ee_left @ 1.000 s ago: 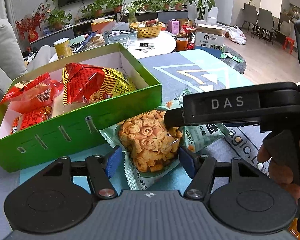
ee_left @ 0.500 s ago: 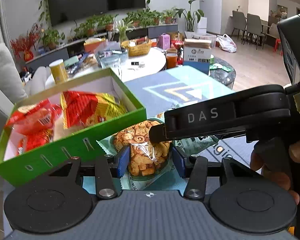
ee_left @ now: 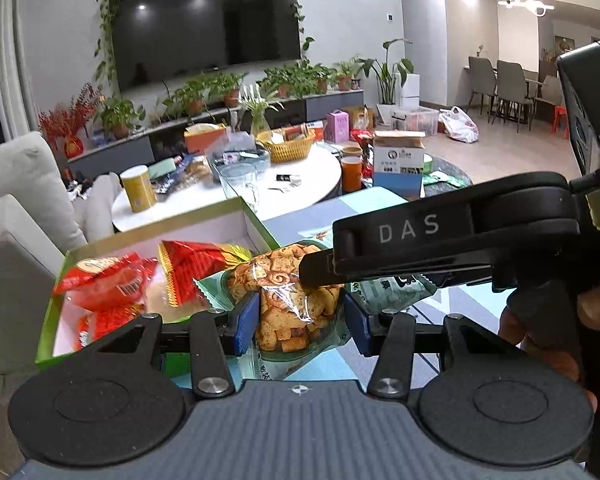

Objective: Organize snacks
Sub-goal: 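Lift the cracker bag with the right gripper over the green box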

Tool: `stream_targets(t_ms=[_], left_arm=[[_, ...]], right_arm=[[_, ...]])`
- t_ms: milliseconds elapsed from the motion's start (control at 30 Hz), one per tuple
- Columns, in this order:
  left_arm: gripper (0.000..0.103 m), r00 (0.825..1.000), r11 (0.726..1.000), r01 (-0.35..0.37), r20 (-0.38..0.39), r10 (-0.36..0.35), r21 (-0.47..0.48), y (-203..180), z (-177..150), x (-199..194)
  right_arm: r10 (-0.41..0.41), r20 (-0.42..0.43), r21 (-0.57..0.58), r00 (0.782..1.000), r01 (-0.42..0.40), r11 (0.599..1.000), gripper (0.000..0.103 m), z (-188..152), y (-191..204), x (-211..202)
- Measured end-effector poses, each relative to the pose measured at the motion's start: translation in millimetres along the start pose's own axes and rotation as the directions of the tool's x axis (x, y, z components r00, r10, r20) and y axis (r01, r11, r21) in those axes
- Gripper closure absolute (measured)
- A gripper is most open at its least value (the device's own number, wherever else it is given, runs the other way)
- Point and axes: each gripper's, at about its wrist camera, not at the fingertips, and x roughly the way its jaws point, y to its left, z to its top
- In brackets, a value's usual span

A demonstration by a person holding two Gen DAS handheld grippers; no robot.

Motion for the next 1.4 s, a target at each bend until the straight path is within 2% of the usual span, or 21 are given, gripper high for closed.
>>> stream_targets(t_ms=[267,567,833,1033,1400], left_arm=[[0.059,0.998,0.998,-0.054,0.037,0.054,-0.013,13.7,10.8,-11.8],[0.058,0.990,0.993,-0.115,0.080,0.115,-0.008,35.9,31.8,-9.7],[0.058,0.985,0.989,-0.148,0.095,0.147,0.003,54.5,48.7,4.4],[0.058,0.982,0.985,-0.169,0.085,0.168,0.012,63.8,53.9,26.4],[0.058,0.988,0.989,-0.148,0.048,0.147,0.009,82.4,55.2,68.1]], right_arm=[[0.011,0.019,-0.047,1.000,-0.010,0.999,0.044,11.7,24.3,3.5],[0.045,0.039,-0.006,0.998,-0.045,0.999,0.044,31.1,43.0,18.7],[0.083,0.035,0.060,0.996,-0.085,0.995,0.044,48.1,44.9,38.1],[0.076,0.028,0.092,0.997,-0.079,0.993,0.044,56.2,46.3,58.1],[0.063,0.014,0.148,0.998,-0.064,0.987,0.043,62.5,32.3,96.5]])
